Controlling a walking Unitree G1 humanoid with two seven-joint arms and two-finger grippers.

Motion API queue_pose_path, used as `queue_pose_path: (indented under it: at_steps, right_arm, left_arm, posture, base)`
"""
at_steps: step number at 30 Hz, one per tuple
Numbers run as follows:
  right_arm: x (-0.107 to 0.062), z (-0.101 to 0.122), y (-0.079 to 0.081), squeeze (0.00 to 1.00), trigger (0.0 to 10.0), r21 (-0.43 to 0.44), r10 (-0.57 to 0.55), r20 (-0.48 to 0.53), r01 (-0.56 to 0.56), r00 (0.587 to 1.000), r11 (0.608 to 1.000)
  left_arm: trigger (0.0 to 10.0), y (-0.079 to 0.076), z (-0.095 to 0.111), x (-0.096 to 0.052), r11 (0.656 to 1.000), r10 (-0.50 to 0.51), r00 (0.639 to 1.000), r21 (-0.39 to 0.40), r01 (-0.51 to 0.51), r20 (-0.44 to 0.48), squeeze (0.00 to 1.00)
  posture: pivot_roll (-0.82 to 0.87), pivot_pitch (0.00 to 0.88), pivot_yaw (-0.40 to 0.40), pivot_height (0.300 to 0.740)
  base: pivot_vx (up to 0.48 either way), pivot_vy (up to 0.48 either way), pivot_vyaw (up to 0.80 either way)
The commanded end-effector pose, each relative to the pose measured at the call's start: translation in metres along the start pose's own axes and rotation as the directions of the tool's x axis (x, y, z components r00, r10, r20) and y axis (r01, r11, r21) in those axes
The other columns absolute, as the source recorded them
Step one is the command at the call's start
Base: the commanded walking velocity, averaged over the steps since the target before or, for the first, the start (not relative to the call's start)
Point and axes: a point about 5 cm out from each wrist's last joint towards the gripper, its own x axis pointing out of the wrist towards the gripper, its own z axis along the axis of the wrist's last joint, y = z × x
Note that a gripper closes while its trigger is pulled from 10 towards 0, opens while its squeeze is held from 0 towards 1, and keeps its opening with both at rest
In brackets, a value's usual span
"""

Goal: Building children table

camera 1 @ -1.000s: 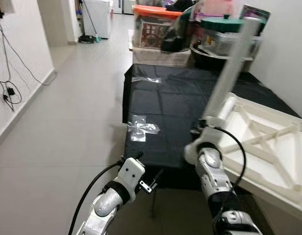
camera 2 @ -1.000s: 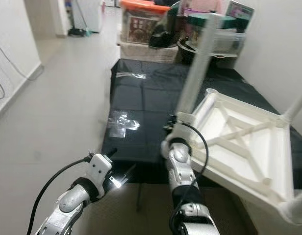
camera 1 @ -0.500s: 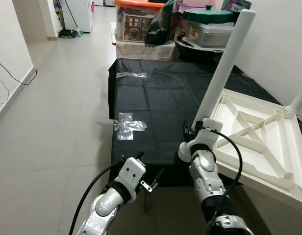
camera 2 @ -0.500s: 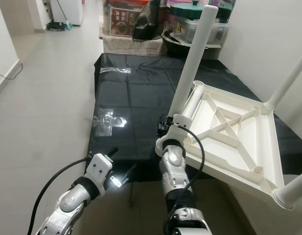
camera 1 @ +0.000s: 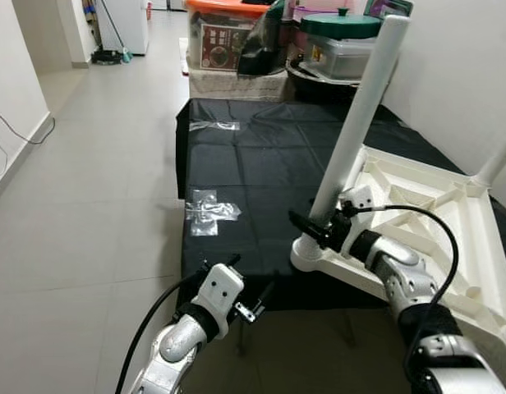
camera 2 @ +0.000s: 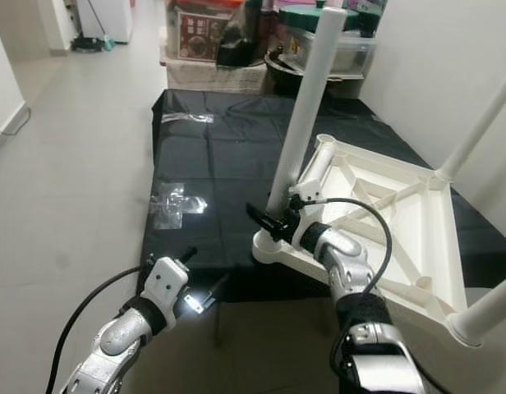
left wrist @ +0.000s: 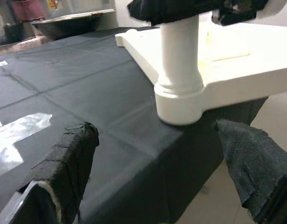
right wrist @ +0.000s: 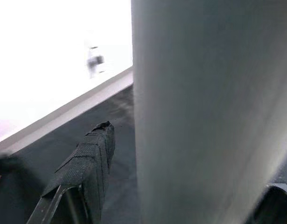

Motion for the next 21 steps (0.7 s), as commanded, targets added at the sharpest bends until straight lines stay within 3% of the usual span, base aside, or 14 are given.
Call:
queue_pose_path:
  at_steps: [1,8,9,14,16,17,19,20,21]
  right_arm:
    - [0.015,-0.006,0.016,0.00,10.0,0.023,0.139,-0.040,-0.138,0.990,0.990]
    - [0.022,-0.003,0.019,0.00,10.0,0.039,0.219,-0.045,-0.217,0.975,0.975]
    - [0.024,-0.004,0.018,0.00,0.0,0.035,0.190,-0.048,-0.189,0.981,0.981]
    - [0.027,-0.003,0.013,0.00,0.0,0.033,0.063,0.003,-0.063,0.998,0.997]
    - [0.026,-0.005,0.004,0.00,0.0,0.013,-0.140,0.015,0.140,0.990,0.990]
    - [0.026,-0.005,0.004,0.00,0.0,0.013,-0.140,0.015,0.140,0.990,0.990]
    - [0.021,-0.009,-0.009,0.00,0.0,0.032,-0.413,0.018,0.412,0.911,0.911]
    - [0.011,-0.012,-0.018,0.00,0.0,0.048,-0.623,0.018,0.622,0.782,0.782]
    - [0.011,-0.012,-0.018,0.00,0.0,0.048,-0.623,0.018,0.622,0.782,0.782]
  left_arm:
    - [10.0,-0.001,-0.001,0.001,1.000,-0.006,1.000,0.005,0.006,-0.003,0.00]
    - [10.0,-0.001,-0.001,0.001,1.000,-0.003,1.000,0.007,0.003,-0.002,0.00]
    - [10.0,-0.001,-0.001,0.001,1.000,-0.002,1.000,0.007,0.002,-0.002,0.00]
    - [10.0,-0.001,-0.002,0.000,1.000,-0.001,1.000,0.006,0.001,-0.004,0.00]
    - [10.0,-0.001,-0.002,0.000,1.000,-0.002,1.000,0.005,0.002,-0.004,0.00]
    - [10.0,-0.001,-0.002,0.000,1.000,-0.002,1.000,0.005,0.002,-0.004,0.00]
    - [10.0,-0.001,-0.002,0.000,1.000,-0.002,1.000,0.003,0.002,-0.005,0.00]
    - [10.0,-0.001,-0.002,0.000,1.000,-0.004,1.000,0.002,0.004,-0.006,0.00]
    - [10.0,-0.001,-0.002,0.000,1.000,-0.004,1.000,0.002,0.004,-0.006,0.00]
  posture:
    - [0.16,0.000,-0.115,0.740]
    - [0.16,0.000,-0.115,0.740]
    - [0.16,0.000,-0.115,0.740]
    - [0.16,0.000,-0.122,0.740]
    - [0.16,0.000,-0.119,0.740]
    - [0.16,0.000,-0.119,0.740]
    - [0.15,0.000,-0.114,0.740]
    - [0.14,0.000,-0.110,0.740]
    - [0.14,0.000,-0.110,0.740]
  base:
    - [0.000,0.000,0.00]
    - [0.000,0.000,0.00]
    - [0.000,0.000,0.00]
    - [0.000,0.000,0.00]
    - [0.000,0.000,0.00]
    - [0.000,0.000,0.00]
    - [0.000,0.000,0.00]
    - [0.000,0.000,0.00]
    - [0.000,0.000,0.00]
